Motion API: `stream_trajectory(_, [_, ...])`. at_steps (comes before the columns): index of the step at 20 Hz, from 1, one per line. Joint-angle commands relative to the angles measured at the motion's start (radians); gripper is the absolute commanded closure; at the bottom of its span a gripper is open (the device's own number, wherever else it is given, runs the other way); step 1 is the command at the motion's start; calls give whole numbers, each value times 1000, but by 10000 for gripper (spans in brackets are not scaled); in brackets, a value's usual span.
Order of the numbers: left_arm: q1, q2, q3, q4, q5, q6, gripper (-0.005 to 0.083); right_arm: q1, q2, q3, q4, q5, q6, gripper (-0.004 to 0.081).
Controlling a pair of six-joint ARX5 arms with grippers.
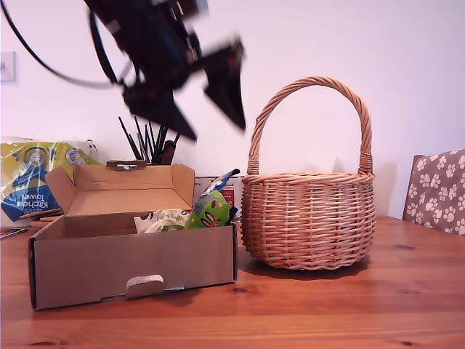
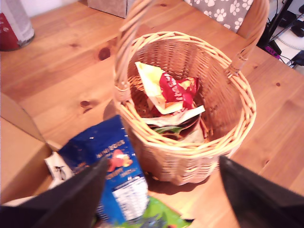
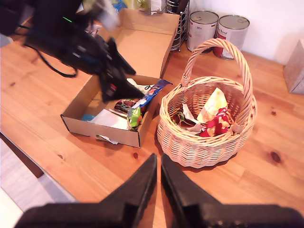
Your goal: Move the bags of Easter eggs from the cardboard box on the left into the woven basket on the right side.
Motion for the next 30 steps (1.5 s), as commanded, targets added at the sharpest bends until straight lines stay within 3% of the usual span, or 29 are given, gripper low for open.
stream_trajectory(1, [0, 32, 8, -5, -17, -11, -9, 4, -2, -5, 4, 0, -3, 782])
stream_trajectory(12, [44, 168, 9, 16, -77, -24, 18, 4, -2, -5, 4, -1, -6, 782])
stream_trajectory(14, [61, 168, 9, 13, -90, -24, 128, 4, -2, -5, 4, -1, -6, 782])
stream_trajectory(18, [95, 168, 9, -32, -77, -24, 478, 4, -2, -5, 4, -1, -6, 782])
stream_trajectory(22, [101, 167, 9, -21, -75, -21, 690, 4, -2, -5, 4, -1, -6, 782])
stream_trajectory(24, [101, 166, 10, -10, -75, -9, 733, 4, -2, -5, 4, -1, -6, 782])
stream_trajectory(30, [100, 85, 50, -55, -71, 66, 736, 4, -2, -5, 0, -1, -6, 782])
